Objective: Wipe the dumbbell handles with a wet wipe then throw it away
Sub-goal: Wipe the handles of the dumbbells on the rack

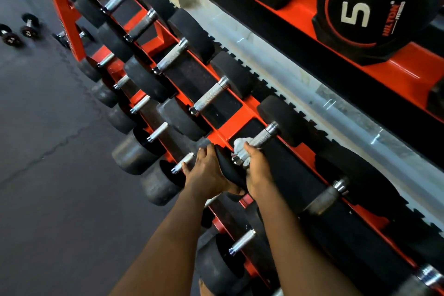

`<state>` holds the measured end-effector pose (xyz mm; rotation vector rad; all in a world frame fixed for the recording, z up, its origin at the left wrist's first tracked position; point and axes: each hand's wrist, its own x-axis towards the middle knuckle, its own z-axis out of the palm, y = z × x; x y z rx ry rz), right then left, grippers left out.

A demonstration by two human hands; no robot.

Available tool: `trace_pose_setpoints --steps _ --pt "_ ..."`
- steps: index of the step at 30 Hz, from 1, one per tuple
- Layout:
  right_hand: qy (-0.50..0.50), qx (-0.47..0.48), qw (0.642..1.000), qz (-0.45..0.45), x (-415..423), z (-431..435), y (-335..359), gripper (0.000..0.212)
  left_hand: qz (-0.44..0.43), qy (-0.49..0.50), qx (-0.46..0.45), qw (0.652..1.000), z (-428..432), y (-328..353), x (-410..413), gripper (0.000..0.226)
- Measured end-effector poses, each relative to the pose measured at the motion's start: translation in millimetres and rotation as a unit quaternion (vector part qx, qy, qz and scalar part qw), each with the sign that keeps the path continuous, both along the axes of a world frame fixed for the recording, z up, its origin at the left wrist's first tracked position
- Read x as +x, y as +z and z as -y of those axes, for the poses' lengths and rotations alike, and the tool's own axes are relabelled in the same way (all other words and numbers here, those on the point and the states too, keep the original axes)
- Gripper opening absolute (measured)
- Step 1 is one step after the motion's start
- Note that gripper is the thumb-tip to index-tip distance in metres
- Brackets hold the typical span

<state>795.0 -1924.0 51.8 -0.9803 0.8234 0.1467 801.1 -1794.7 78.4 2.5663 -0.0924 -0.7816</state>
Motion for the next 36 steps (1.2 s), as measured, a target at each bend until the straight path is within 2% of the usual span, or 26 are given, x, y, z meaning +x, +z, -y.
trace_pose_setpoints --steps 2,3,5,7,9,10,12,16,18,21,24,27,31,34,36 --pt "0.018 -0.056 0.997 -0.052 -1 7 0 0.036 0.001 0.009 -0.007 1.0 -1 -1 -1 0.138" --pt "0.015 -0.119 0.988 -0.099 1 13 2 0.04 0.003 0.012 -0.006 1.0 -1 -1 0 0.139" --pt "0.017 -0.291 0.942 -0.169 0 18 4 0.041 0.0 0.012 0.001 1.0 -2 -1 2 0.14" --pt "0.027 -0.445 0.885 -0.132 -11 13 8 0.032 -0.001 0.01 -0.007 1.0 0 -1 -1 0.141" --pt "-0.002 -0.567 0.824 -0.021 -22 9 13 0.023 0.0 0.011 -0.012 1.0 -1 0 -2 0.141" --pt "-0.01 -0.604 0.796 0.04 -23 10 13 0.025 0.001 0.01 -0.011 1.0 -1 1 -1 0.141" --pt "0.041 -0.661 0.741 0.107 -20 16 11 0.033 -0.001 0.008 -0.005 1.0 0 2 -2 0.14" --pt "0.256 -0.762 0.586 0.102 -19 24 5 0.032 -0.002 0.007 -0.012 1.0 -1 3 -3 0.141" --pt "0.327 -0.767 0.537 0.127 -25 31 4 0.037 0.005 0.007 -0.013 1.0 -1 2 -3 0.14" --pt "0.372 -0.781 0.484 0.136 -24 47 6 0.043 -0.004 0.009 -0.008 1.0 -1 2 -3 0.144" --pt "0.411 -0.784 0.447 0.131 -12 50 17 0.042 -0.003 0.009 -0.007 1.0 -1 1 -3 0.143" --pt "0.427 -0.779 0.44 0.128 -7 40 30 0.046 0.001 0.009 -0.004 1.0 -1 1 -2 0.136" --pt "0.441 -0.786 0.425 0.088 -2 45 30 0.035 0.002 0.005 -0.002 1.0 0 3 -4 0.137" --pt "0.443 -0.787 0.427 0.036 1 57 27 0.058 0.004 0.006 -0.011 1.0 0 3 -3 0.137" --pt "0.473 -0.784 0.4 0.033 -9 61 21 0.068 0.001 0.005 -0.007 1.0 0 4 -3 0.138"
